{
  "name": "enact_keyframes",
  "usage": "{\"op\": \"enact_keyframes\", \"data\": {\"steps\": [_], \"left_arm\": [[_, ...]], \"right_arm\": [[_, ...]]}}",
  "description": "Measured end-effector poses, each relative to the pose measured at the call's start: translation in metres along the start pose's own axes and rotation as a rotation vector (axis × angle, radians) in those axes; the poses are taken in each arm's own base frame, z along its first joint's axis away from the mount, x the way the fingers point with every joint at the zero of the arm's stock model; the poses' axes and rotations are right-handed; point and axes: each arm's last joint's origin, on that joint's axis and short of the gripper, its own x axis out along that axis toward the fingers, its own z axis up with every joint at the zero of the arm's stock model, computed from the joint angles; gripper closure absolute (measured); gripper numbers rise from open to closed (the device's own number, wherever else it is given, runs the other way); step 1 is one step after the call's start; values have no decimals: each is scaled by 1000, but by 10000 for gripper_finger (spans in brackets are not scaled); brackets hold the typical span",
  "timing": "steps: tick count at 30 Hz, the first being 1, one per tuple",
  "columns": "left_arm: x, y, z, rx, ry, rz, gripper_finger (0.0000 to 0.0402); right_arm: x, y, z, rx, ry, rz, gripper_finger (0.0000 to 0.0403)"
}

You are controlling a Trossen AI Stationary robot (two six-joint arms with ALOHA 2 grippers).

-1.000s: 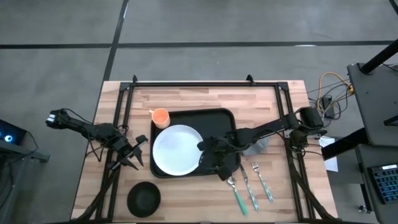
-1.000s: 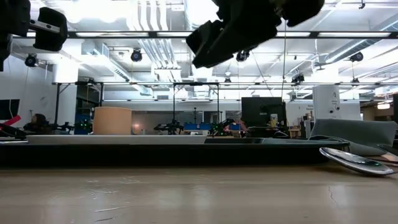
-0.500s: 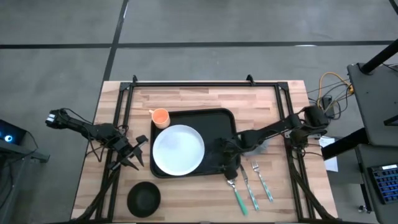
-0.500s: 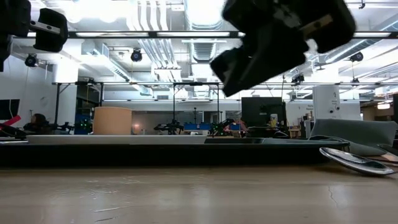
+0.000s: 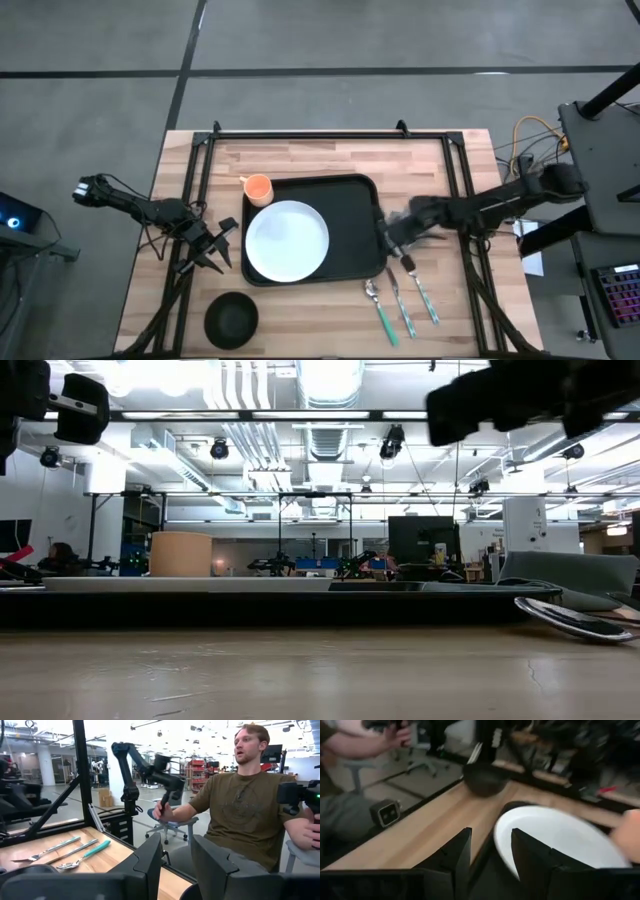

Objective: Set up tray
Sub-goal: Put the black bowl on the white plate

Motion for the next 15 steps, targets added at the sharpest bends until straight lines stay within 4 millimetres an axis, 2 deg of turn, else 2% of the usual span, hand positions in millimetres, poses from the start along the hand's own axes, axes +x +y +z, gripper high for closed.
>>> {"op": "enact_keyframes", "data": {"steps": [4, 9, 15], "left_arm": [[0, 0, 0, 2, -2, 0, 313], [0, -1, 6, 33, -59, -3, 313], [0, -1, 8, 41, -73, -4, 313]], "right_arm": [[-32, -2, -3, -19, -96, -77, 275], [-66, -10, -7, 38, -178, -203, 280], [-94, -10, -20, 97, -243, -308, 277]]}}
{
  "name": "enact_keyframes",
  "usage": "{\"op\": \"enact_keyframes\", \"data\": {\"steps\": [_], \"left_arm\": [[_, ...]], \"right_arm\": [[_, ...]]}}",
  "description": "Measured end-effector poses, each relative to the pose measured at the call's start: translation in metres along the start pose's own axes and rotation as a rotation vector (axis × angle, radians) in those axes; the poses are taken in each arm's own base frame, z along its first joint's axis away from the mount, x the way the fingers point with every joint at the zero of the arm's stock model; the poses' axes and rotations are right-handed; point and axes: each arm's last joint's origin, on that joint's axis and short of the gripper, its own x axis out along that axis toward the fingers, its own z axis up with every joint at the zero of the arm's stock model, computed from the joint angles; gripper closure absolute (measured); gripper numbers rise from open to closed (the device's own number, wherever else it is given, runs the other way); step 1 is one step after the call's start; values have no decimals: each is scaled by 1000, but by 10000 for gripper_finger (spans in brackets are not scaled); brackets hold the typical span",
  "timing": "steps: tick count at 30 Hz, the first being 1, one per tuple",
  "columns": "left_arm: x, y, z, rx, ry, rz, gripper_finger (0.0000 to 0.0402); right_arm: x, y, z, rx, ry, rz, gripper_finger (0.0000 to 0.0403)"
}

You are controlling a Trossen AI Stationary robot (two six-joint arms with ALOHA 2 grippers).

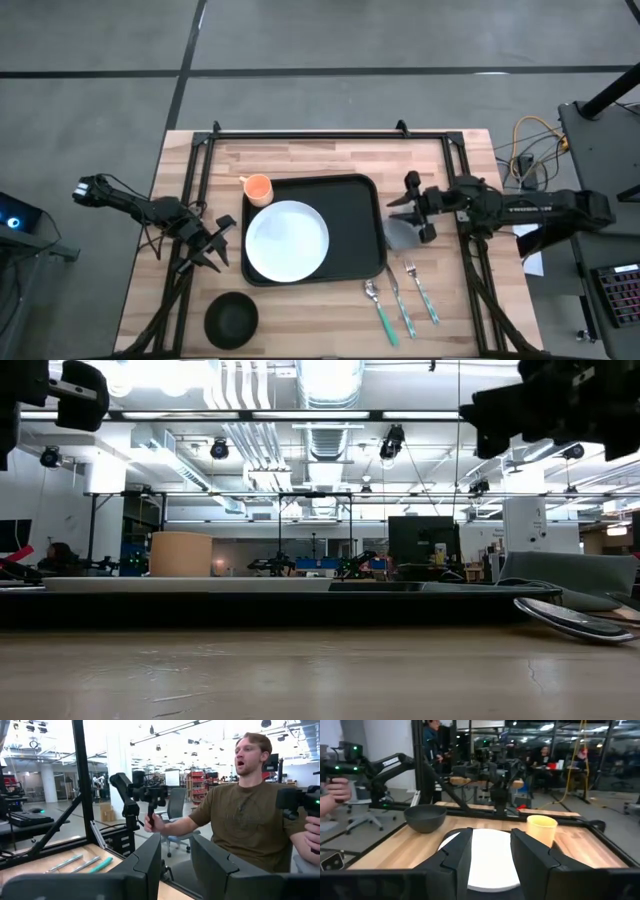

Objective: Set up tray
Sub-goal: Put the black bowl on the white plate

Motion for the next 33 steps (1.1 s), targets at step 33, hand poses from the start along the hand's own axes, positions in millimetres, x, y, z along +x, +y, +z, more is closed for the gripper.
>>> {"op": "enact_keyframes", "data": {"steps": [33], "left_arm": [[-1, 8, 3, 2, -22, 262, 313]], "right_arm": [[-46, 12, -21, -162, -53, -125, 277]]}}
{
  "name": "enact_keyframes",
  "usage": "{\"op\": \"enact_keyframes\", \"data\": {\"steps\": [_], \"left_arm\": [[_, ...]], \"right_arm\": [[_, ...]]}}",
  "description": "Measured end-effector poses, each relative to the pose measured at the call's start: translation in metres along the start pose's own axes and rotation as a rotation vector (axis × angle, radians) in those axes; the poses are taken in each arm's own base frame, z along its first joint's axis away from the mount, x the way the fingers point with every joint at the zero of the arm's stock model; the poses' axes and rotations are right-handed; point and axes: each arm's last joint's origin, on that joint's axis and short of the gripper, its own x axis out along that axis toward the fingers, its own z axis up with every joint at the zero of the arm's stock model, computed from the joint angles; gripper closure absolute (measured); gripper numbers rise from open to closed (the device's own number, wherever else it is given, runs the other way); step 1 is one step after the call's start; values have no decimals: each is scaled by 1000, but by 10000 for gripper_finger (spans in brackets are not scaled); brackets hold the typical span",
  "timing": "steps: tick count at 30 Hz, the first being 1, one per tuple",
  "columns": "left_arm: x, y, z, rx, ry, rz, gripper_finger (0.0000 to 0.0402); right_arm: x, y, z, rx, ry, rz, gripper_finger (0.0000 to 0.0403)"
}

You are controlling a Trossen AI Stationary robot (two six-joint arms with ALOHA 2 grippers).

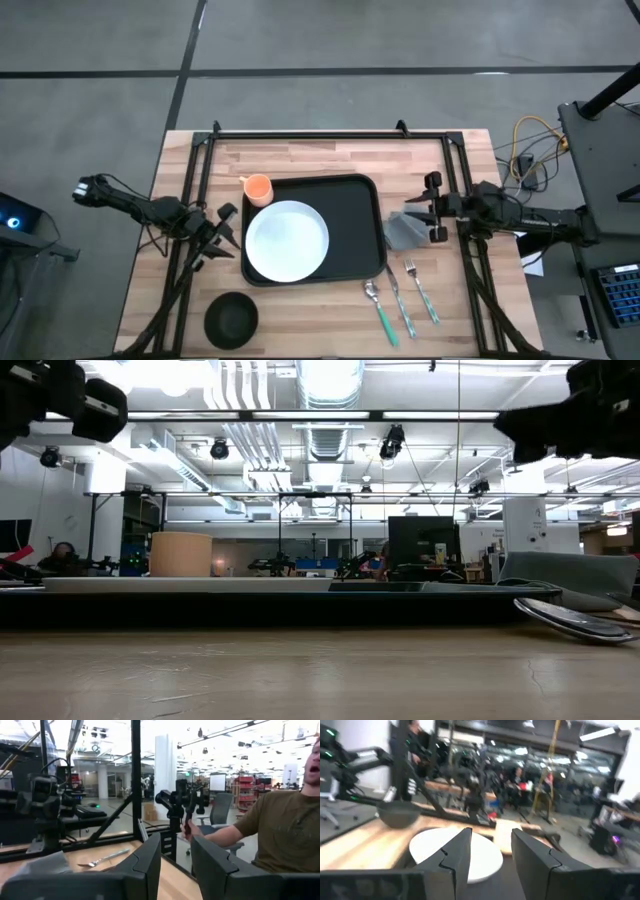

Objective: Set up tray
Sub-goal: Put the black bowl on the white plate

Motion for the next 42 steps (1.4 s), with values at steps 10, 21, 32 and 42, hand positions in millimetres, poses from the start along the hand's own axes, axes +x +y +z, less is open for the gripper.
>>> {"op": "enact_keyframes", "data": {"steps": [10, 21, 32, 42], "left_arm": [[6, 0, 19, 8, -35, -2, 313], [40, 7, 38, 34, 93, 3, 313], [99, 19, 54, -97, 520, 26, 313], [144, 22, 41, -116, 795, 128, 313]], "right_arm": [[-2, 3, -19, -64, 177, 31, 279], [-2, 4, -28, -174, 267, 47, 275], [-2, 4, -27, -175, 266, 48, 279], [-2, 4, -28, -172, 274, 52, 274]]}}
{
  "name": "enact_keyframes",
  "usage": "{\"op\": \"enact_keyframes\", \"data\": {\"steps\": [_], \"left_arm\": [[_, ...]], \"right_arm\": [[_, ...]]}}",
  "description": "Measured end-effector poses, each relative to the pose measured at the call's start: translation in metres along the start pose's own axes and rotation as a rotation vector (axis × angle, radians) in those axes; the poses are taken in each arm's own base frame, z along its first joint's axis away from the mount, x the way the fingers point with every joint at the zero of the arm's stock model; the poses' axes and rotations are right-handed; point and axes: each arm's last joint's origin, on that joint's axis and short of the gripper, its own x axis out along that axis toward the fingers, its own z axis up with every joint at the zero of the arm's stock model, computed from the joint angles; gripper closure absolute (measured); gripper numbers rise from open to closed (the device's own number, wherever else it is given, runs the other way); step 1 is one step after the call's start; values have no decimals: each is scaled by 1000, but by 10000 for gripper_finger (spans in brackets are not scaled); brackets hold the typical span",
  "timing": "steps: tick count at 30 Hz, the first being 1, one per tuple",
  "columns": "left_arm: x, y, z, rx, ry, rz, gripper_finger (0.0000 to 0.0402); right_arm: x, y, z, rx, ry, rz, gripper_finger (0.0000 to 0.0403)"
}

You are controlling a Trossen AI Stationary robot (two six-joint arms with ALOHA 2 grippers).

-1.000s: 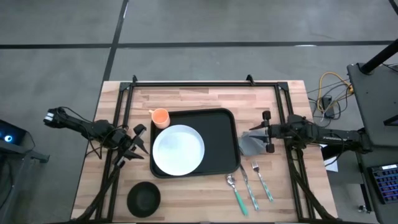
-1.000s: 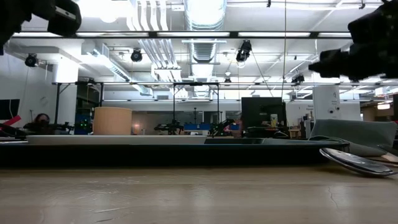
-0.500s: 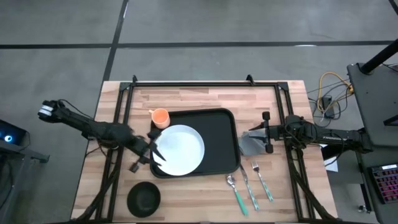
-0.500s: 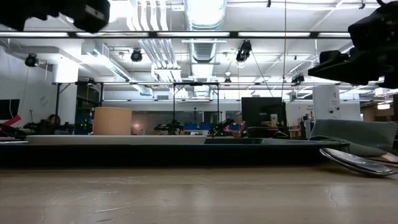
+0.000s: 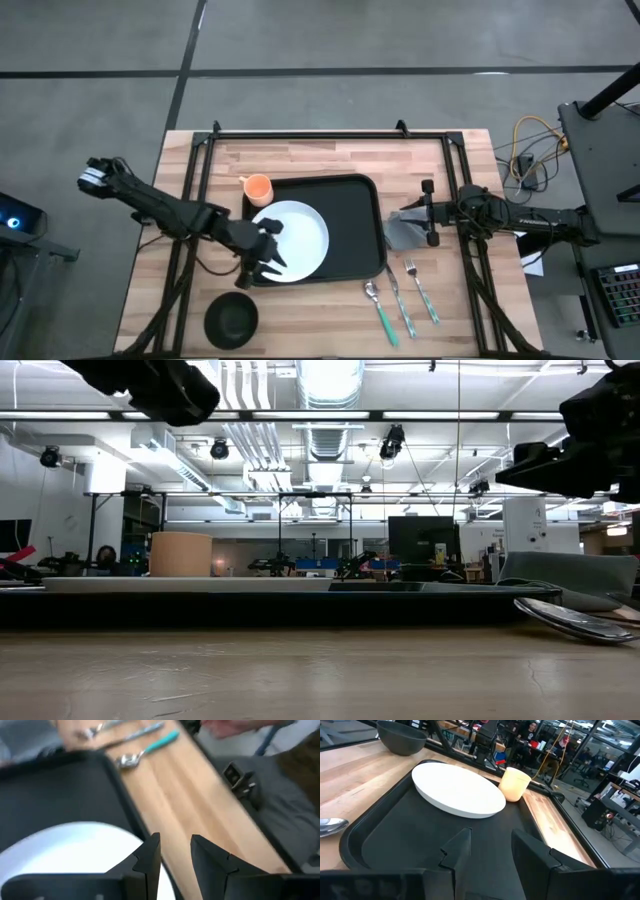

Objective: Set up tray
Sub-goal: Put the black bowl on the white plate

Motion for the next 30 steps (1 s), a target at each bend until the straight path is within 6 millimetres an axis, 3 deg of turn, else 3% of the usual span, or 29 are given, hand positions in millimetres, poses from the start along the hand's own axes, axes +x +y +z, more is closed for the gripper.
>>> {"op": "enact_keyframes", "data": {"steps": [9, 21, 25, 30], "left_arm": [[10, -24, 7, 2, 146, 12, 313], [-10, -74, 10, -98, 288, -86, 313], [-12, -87, 6, -84, 297, -119, 313], [-5, -89, -6, -137, 360, -76, 313]], "right_arm": [[0, 0, 0, 0, -1, -1, 281], [0, 0, 0, 2, -2, -1, 273], [0, 0, 0, 1, -2, -1, 279], [0, 0, 0, 1, -2, -1, 282]]}}
